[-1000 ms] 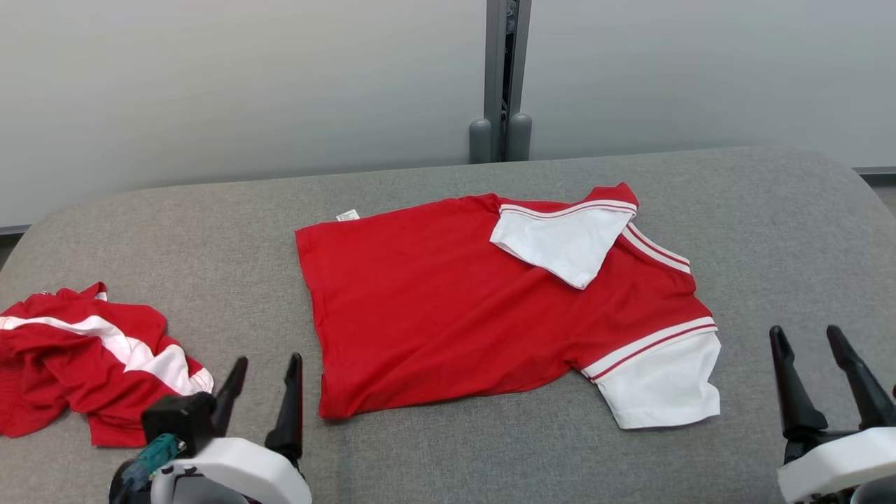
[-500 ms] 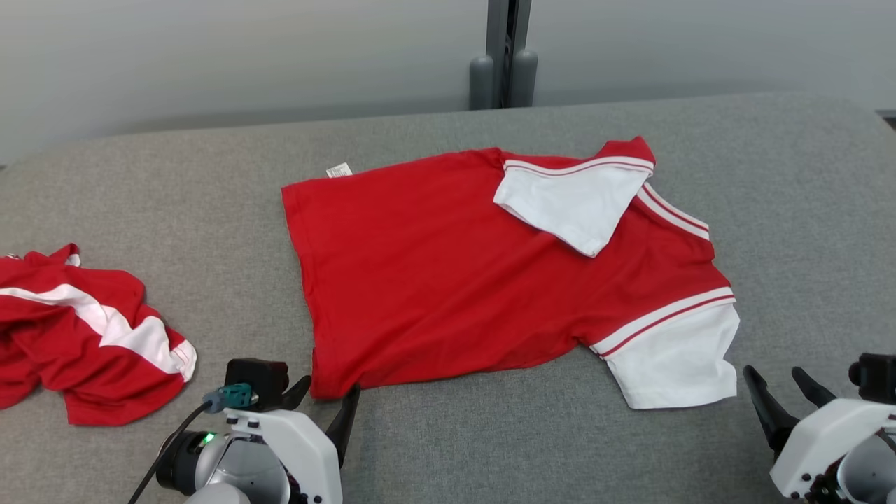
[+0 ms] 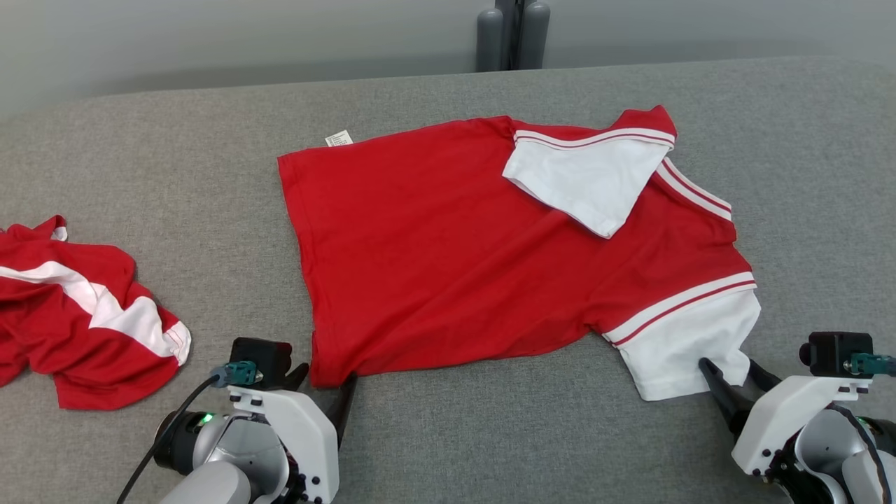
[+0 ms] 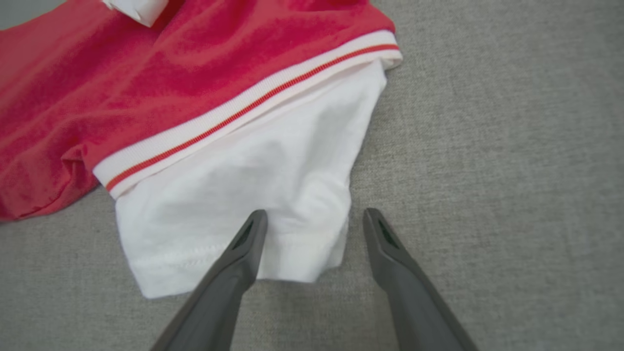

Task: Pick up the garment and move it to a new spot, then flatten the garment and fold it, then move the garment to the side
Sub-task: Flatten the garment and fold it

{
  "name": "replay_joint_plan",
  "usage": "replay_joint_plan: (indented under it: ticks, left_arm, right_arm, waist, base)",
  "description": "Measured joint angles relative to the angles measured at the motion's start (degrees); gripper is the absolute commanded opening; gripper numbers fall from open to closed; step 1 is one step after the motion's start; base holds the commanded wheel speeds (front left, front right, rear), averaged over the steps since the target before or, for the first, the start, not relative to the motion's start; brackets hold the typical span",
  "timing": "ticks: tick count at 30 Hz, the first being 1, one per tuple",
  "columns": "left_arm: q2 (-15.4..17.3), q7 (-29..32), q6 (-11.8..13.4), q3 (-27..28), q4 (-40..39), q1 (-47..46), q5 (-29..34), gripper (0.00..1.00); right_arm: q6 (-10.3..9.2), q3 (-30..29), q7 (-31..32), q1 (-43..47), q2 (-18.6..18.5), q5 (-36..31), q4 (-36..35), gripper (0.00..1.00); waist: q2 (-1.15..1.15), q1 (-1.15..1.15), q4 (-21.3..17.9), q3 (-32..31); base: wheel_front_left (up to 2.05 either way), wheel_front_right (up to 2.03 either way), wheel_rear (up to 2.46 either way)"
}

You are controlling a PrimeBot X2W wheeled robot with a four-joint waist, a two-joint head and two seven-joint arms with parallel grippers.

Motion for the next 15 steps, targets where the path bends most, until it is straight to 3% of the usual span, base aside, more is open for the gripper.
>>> replay_joint_plan:
  ticks: [1,2,3,4,5,6,7,15]
  left_arm:
    - [0.0,0.0,-0.2,-0.1,0.0,0.0,0.0,1.0]
    - [-0.1,-0.1,-0.3,-0.2,0.0,0.0,0.0,1.0]
    - [-0.2,-0.2,-0.3,-0.2,0.0,-0.1,0.0,1.0]
    - [-0.3,-0.2,-0.5,-0.2,0.1,-0.2,0.0,1.0]
    - [-0.3,0.1,-0.6,-0.4,0.3,-0.4,-0.1,0.45]
    - [-0.4,0.1,-0.8,-0.5,0.3,-0.5,-0.1,0.07]
    - [-0.5,0.0,-1.0,-0.5,0.3,-0.6,-0.3,0.0]
    - [-0.1,-1.6,-1.4,-0.1,-0.2,0.2,-0.7,0.0]
  right_arm:
    - [0.0,0.3,-0.4,-0.4,0.0,0.2,0.6,0.92]
    - [0.0,0.5,-0.9,-0.7,-0.1,0.5,1.1,0.92]
    - [0.0,0.6,-1.5,-1.0,-0.1,0.8,1.5,0.5]
    - [0.0,0.8,-1.8,-1.2,-0.1,1.1,2.2,0.2]
    - [0.0,1.1,-2.1,-1.5,-0.2,1.2,2.7,0.0]
    - [0.0,1.3,-2.2,-1.7,-0.3,1.6,3.0,0.0]
    - [0.0,1.6,-2.5,-1.8,-0.3,1.9,3.5,0.0]
    - [0.0,2.3,-5.8,-1.1,-1.1,3.8,3.3,0.0]
  waist:
    - [0.0,0.0,0.1,0.1]
    - [0.0,0.0,0.2,0.2]
    - [0.0,0.0,0.2,0.3]
    - [0.0,0.0,0.3,0.3]
    - [0.0,0.0,0.4,0.3]
    - [0.0,0.0,0.4,0.3]
    - [0.0,0.0,0.5,0.3]
    - [0.0,0.0,0.5,-2.1]
  base:
    - [0.0,0.0,0.0]
    - [0.0,0.0,0.0]
    - [0.0,0.0,0.0]
    - [0.0,0.0,0.0]
    - [0.0,0.0,0.0]
    - [0.0,0.0,0.0]
    - [0.0,0.0,0.0]
    - [0.0,0.0,0.0]
